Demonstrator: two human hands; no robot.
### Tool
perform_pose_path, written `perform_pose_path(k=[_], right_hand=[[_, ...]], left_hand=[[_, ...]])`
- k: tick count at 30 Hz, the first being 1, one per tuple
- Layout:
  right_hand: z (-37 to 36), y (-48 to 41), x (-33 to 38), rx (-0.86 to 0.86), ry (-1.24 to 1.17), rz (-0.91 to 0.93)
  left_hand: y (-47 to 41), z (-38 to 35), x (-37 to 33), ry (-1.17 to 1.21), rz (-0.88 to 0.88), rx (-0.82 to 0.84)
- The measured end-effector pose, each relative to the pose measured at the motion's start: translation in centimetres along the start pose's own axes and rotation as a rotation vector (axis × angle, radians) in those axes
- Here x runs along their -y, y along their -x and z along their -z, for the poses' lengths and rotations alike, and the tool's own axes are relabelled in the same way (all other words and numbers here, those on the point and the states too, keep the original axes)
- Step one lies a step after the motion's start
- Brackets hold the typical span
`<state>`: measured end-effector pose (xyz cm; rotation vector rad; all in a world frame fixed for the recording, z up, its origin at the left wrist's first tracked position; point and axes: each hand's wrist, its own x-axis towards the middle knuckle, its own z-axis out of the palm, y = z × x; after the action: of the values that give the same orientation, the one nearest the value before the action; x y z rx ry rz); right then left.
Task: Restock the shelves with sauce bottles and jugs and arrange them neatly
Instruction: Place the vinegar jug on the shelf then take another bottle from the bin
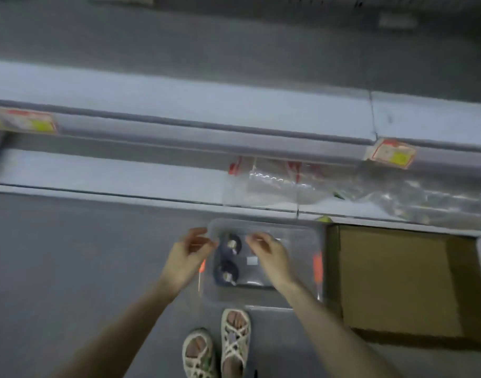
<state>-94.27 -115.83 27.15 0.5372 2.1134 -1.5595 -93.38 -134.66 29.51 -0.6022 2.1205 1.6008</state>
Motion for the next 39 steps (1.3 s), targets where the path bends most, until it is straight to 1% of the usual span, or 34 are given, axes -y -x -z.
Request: perform_pose_path(k=[3,6,9,17,23,31,35,39], right_hand=[[-2.5,-3.1,-5.9,0.024,0.008,-0.079],[-4.6,-6.0,-11.5,-0.004,0.028,-0.144],[-6.6,-8.3,-15.9,-0.007,0.065,-0.187],[-9.8,-13.3,-22.5,0.011,0.064,-0.238],[-11.3,-14.6,-23.7,0.091,0.042,-0.255],[-10.6,-14.4,-22.6,0.000,0.050,-0.210],[-8.2,-12.3,-19.4,-0.013,0.116,-0.157],[-4.0,-7.5,-12.5,-0.006,0.159,-0.107]], left_hand=[[-2.9,-2.2,6.0,0.046,0.078,-0.010],[-5.1,-3.9,11.3,0.074,0.163,-0.023],[-7.0,-5.3,15.8,0.092,0.203,-0.044],[-10.9,-7.3,22.1,0.092,0.220,-0.033],[-11.7,-7.3,23.2,0.123,0.212,-0.010],[-11.5,-6.4,22.4,0.094,0.181,-0.011],[-9.9,-5.3,19.7,0.035,0.155,0.025],[-6.0,-4.3,13.2,0.033,0.107,0.053]])
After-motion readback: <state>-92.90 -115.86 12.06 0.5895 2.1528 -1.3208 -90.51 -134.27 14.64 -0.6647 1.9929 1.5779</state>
